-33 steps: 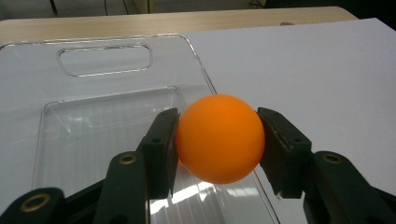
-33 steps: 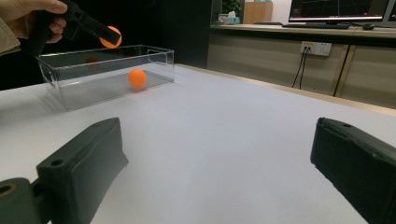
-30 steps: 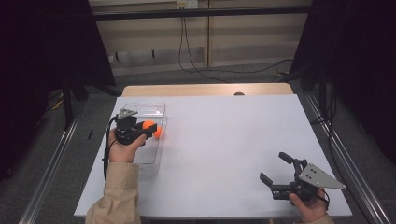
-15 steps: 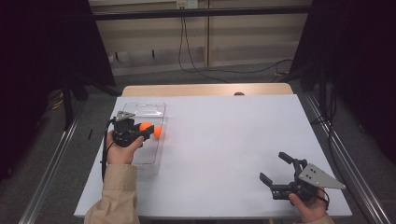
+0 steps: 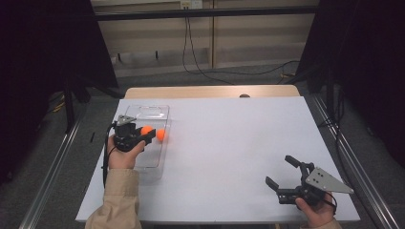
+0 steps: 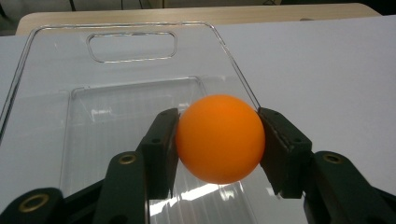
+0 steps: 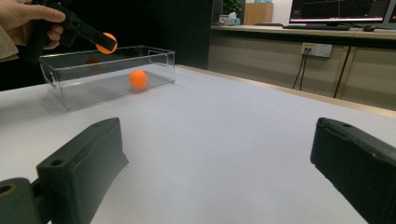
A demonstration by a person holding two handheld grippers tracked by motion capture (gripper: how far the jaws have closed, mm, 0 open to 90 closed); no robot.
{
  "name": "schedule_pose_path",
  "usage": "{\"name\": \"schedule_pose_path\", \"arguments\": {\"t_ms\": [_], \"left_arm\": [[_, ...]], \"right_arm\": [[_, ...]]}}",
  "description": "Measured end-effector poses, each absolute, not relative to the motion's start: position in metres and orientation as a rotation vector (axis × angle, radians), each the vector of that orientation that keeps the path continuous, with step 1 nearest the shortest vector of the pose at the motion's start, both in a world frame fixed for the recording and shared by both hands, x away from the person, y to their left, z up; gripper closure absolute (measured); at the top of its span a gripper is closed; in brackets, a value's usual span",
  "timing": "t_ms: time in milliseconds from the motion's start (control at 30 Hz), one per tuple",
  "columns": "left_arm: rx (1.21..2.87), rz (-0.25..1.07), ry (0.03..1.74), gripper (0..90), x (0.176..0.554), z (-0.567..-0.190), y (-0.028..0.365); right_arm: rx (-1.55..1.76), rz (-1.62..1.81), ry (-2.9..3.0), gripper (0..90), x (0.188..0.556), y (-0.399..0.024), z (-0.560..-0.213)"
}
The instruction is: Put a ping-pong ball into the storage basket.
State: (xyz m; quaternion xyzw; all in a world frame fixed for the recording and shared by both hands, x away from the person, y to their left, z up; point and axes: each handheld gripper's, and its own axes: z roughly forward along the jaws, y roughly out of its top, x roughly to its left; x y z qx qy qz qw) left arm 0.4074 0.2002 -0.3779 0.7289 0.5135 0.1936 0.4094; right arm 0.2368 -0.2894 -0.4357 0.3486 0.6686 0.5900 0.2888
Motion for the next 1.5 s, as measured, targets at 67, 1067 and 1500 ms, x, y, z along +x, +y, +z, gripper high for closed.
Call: {"name": "schedule_pose_path", "arguments": {"t_ms": [67,1067,1500], "left_arm": [[1.836,0.490,1.293,50.5,0.4072,-0.3776,0.2010],[1.846,0.509,1.330,49.1,0.4039,-0.3866,0.2065],[1.829,0.525,1.324,37.9,0.4022,-0.3848,0.2058]], "right_arm": [[0.931,1.574,1.784,2.1,0.2369,-0.2895,-0.4357],[0.930,1.573,1.783,2.1,0.2368,-0.2899,-0.4356],[0.933,1.574,1.781,2.1,0.2364,-0.2895,-0.4351]]}}
